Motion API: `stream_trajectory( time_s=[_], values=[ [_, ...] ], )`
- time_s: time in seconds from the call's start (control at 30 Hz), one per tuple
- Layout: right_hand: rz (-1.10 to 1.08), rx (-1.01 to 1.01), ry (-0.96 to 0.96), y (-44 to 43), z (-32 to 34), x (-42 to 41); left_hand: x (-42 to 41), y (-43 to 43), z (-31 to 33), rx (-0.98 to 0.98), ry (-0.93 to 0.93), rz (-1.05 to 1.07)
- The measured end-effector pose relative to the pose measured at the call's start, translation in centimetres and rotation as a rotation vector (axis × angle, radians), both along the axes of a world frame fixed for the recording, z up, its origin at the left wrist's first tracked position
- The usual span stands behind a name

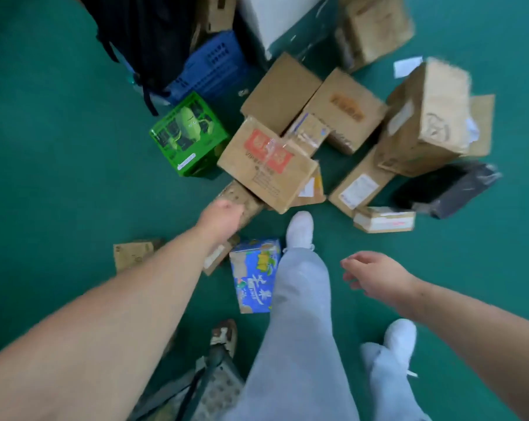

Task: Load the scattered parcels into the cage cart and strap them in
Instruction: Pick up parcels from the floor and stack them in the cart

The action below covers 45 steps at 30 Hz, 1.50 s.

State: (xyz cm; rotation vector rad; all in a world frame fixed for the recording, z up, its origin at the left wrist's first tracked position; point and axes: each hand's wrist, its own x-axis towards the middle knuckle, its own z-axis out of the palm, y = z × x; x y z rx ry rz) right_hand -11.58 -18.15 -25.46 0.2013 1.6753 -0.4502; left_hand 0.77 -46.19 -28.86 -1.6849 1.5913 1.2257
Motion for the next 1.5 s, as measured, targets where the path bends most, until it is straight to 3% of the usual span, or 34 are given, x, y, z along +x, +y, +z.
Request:
stream_trajectory(
  time_s=[0.13,0.3,0.47,0.6,0.8,0.93,1.1,1.23,1.37,1.5],
  values=[
    [-0.004,-0.042,-0.011,-7.9,-9.2,-1.6,-3.1,-7.7,-8.3,-0.077,-0.067,-0.201],
    [-0.071,0.044,-0.041,-13.4,-20.2,-2.3,-5.1,-13.7,-18.5,-0.07,-0.105,-0.251],
    [-0.26,0.028,-0.119,-15.3,-26.3,-1.6,-6.7,-15.5,-24.5,0.008,-0.107,-0.181],
    [-0.476,-0.013,-0.212,-15.3,-27.0,-1.1,-5.8,-15.2,-24.9,0.159,-0.004,-0.109],
    [-0.588,-0.015,-0.132,-8.8,-17.4,-2.5,-2.9,-9.8,-15.1,0.275,0.261,0.275],
    [-0.626,-0.091,-0.048,-2.0,-8.4,-4.9,0.7,-4.1,-7.9,0.329,0.299,0.49],
    [-0.422,-0.149,0.07,5.0,3.8,-7.8,3.4,7.0,1.6,0.38,0.297,0.611],
    [-0.036,-0.237,0.296,10.0,11.8,-7.8,5.1,15.7,9.9,0.342,0.393,0.663],
    [0.103,-0.364,0.454,12.6,17.4,-6.7,8.9,23.2,15.3,0.226,0.504,0.829],
    [0.213,-0.415,0.486,13.6,20.4,-3.5,14.7,30.9,19.3,0.166,0.539,0.929]
  ],
)
